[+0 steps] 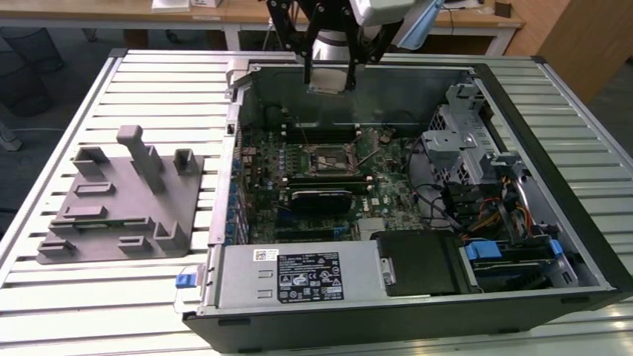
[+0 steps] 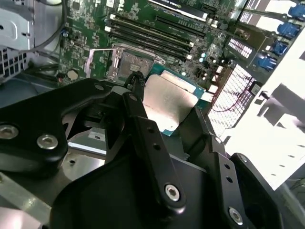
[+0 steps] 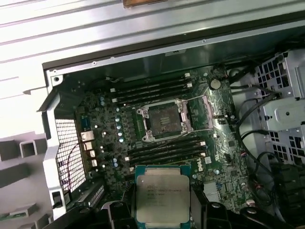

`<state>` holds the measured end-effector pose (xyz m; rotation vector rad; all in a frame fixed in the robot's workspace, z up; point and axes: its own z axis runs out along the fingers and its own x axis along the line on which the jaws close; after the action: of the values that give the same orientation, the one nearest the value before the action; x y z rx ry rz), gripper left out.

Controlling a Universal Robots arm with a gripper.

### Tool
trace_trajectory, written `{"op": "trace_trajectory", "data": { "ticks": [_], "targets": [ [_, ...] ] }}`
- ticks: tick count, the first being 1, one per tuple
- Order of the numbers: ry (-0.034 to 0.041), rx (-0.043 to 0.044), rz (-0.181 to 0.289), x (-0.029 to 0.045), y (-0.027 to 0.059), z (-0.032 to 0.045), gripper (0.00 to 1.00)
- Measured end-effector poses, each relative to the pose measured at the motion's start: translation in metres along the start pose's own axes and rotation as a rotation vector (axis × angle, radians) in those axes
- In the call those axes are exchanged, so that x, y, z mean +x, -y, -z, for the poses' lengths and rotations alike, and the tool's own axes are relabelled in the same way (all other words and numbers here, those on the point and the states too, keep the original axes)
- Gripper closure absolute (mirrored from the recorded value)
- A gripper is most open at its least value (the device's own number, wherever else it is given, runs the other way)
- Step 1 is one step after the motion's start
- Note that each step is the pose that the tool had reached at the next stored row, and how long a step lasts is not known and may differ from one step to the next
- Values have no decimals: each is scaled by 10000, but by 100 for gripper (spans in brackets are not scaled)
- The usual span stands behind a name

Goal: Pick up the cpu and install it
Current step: 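Place the cpu into insertion slot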

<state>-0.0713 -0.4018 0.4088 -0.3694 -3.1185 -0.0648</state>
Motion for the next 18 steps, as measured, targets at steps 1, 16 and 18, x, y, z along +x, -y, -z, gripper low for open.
{"op": "trace_trajectory", "data": {
  "ticks": [1, 16, 18],
  "targets": [
    [8, 6, -142, 0, 0, -1, 46],
    [117, 58, -2135, 2, 1, -19, 46],
    [131, 62, -2466, 1, 1, -22, 46]
  ]
}}
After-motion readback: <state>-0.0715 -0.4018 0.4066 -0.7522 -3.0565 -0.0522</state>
